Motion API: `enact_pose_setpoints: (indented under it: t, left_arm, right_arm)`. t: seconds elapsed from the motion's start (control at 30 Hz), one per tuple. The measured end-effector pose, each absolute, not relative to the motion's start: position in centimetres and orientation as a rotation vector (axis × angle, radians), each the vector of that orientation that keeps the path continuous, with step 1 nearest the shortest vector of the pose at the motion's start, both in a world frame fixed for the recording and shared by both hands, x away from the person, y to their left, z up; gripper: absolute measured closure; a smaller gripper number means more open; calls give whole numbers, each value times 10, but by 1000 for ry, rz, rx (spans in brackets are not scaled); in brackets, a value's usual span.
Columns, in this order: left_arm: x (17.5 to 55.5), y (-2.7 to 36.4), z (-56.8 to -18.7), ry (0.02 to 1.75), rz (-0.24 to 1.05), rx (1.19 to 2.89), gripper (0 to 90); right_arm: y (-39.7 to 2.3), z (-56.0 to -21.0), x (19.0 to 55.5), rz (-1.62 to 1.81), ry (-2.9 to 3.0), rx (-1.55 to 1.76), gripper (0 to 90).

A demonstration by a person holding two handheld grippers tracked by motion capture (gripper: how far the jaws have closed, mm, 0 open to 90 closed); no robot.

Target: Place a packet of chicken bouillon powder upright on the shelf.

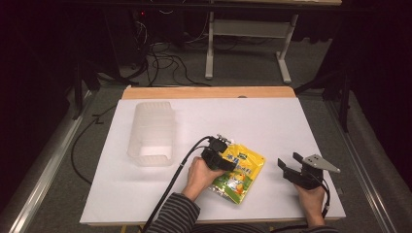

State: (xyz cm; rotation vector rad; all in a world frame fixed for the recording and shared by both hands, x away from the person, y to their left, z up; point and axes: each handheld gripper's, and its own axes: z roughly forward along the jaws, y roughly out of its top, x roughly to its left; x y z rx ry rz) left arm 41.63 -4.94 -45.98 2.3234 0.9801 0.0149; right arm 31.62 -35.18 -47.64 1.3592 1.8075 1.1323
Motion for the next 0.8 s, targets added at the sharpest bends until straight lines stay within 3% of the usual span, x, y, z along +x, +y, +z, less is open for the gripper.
enact_pose_setpoints:
  t: [0.1, 0.17, 0.33, 0.6, 0.8]
  left_arm:
    - [415, -49, -459, 964, 31, 2336, 374]
    - [413, -49, -458, 945, 31, 2346, 506]
    - [412, -49, -458, 943, 71, 2357, 656]
    - [412, -48, -456, 920, 103, 2373, 815]
    - [410, -48, -454, 870, 126, 2385, 855]
  right_arm:
    - [-351, -477, 316, 1122, 1811, 1355, 313]
    - [-351, -477, 317, 1113, 1816, 1354, 313]
    - [-350, -477, 317, 1107, 1819, 1352, 313]
    - [-350, -477, 317, 1105, 1820, 1355, 313]
    - [-351, -477, 317, 1111, 1818, 1353, 312]
